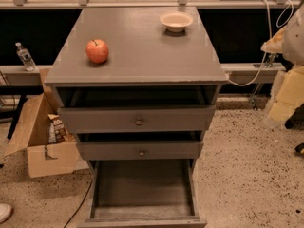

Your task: Place apple into bottom drawer

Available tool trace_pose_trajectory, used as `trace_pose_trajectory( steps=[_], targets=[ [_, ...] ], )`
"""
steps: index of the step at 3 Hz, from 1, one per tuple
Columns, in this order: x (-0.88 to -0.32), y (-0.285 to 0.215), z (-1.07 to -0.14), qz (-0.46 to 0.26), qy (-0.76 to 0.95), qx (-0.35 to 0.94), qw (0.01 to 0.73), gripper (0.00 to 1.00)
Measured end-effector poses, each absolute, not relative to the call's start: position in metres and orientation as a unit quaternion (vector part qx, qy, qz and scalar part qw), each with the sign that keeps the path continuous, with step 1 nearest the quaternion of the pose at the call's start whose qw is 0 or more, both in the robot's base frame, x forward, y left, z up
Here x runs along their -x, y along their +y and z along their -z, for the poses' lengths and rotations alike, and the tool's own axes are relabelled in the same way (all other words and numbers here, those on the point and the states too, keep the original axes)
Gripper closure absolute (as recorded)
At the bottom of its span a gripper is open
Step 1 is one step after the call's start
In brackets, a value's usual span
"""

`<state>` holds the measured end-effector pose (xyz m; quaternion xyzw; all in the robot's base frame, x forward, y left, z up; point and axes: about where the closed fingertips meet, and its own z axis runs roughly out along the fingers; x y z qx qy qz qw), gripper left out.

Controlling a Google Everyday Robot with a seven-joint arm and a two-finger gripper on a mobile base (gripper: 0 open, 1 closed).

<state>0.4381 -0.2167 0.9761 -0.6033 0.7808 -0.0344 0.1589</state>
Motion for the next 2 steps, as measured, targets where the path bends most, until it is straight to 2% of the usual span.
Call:
trace_pose_trajectory(
  steps=[1, 2],
  targets=[
    [-0.438, -0.217, -0.976, 0.034, 0.781, 0.603, 0.159, 0.00],
    [-0.456, -0.206, -0.979, 0.025, 0.782, 0.593, 0.189, 0.00]
  ],
)
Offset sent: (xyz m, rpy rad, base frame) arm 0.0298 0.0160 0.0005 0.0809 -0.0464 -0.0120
